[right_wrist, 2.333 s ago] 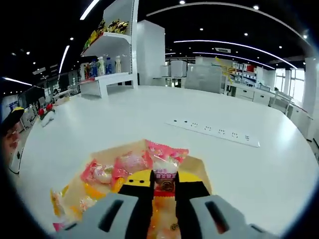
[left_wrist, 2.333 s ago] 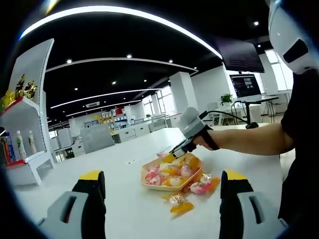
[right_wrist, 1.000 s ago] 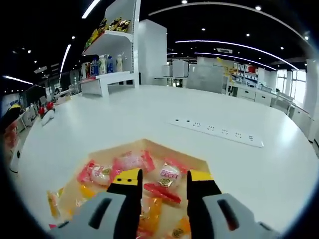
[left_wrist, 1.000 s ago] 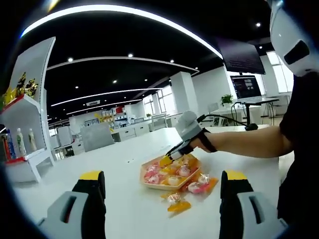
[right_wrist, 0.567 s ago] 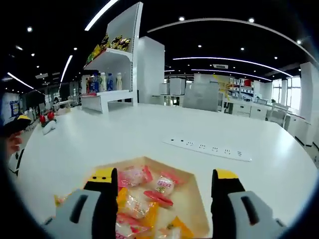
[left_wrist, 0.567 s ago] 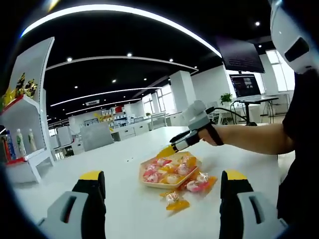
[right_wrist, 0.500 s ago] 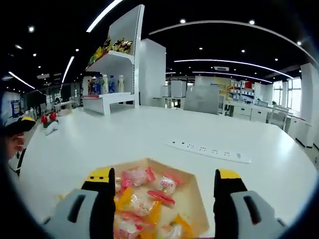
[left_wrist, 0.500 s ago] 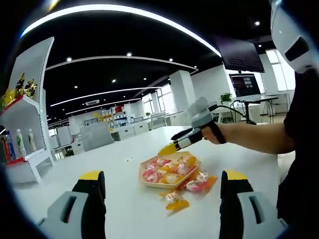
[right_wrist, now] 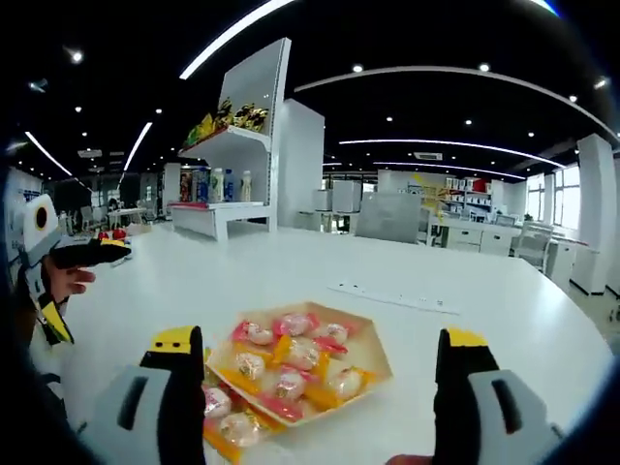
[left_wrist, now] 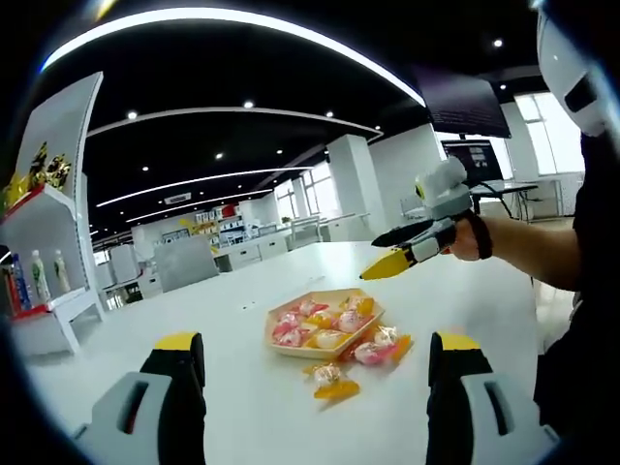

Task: Pick up the marshmallows scattered on the table and place them into the bowl on the table

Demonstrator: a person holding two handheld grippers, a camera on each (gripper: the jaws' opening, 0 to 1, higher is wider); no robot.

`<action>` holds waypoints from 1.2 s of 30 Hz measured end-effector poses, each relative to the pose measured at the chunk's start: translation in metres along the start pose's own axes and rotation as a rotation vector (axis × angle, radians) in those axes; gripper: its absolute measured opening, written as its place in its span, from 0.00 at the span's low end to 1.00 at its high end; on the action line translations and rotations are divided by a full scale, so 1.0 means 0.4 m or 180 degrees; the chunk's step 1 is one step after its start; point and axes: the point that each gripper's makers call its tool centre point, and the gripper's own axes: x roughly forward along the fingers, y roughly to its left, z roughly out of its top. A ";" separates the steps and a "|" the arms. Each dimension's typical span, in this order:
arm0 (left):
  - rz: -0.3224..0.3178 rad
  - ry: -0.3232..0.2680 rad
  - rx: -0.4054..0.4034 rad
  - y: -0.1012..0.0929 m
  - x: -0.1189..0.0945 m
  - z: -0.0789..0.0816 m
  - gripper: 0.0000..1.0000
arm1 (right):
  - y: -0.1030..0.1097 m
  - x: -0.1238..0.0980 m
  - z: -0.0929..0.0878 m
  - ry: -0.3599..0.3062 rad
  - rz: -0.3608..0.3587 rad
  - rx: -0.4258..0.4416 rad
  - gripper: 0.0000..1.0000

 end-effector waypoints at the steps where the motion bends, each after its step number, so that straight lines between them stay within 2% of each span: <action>1: 0.0004 -0.0003 0.0007 -0.001 -0.002 -0.003 0.95 | 0.004 -0.013 0.002 -0.0032 0.0009 0.0029 0.97; 5: 0.0036 -0.0003 0.0030 0.002 -0.009 -0.011 0.95 | 0.043 -0.087 0.002 -0.0126 0.0181 0.0436 0.97; 13: 0.0177 0.0025 0.0231 0.012 -0.029 -0.034 0.95 | 0.024 -0.206 -0.051 -0.0158 -0.0021 0.0450 0.97; 18: 0.0110 0.0137 0.0250 -0.018 -0.031 -0.063 0.95 | 0.025 -0.266 -0.057 -0.0112 -0.0076 0.0404 0.97; 20: 0.0068 0.0115 0.0239 -0.031 -0.032 -0.059 0.95 | 0.028 -0.284 -0.053 -0.0086 -0.0073 0.0343 0.97; 24: 0.0044 0.0093 0.0169 -0.038 -0.025 -0.056 0.95 | 0.027 -0.306 -0.046 -0.0032 -0.0101 0.0238 0.97; 29: 0.0041 0.0095 0.0132 -0.037 -0.019 -0.050 0.95 | 0.033 -0.319 -0.014 -0.0083 -0.0109 0.0089 0.97; 36: 0.0063 0.0056 0.0125 -0.035 -0.019 -0.037 0.95 | 0.039 -0.313 -0.007 -0.0101 -0.0055 0.0089 0.97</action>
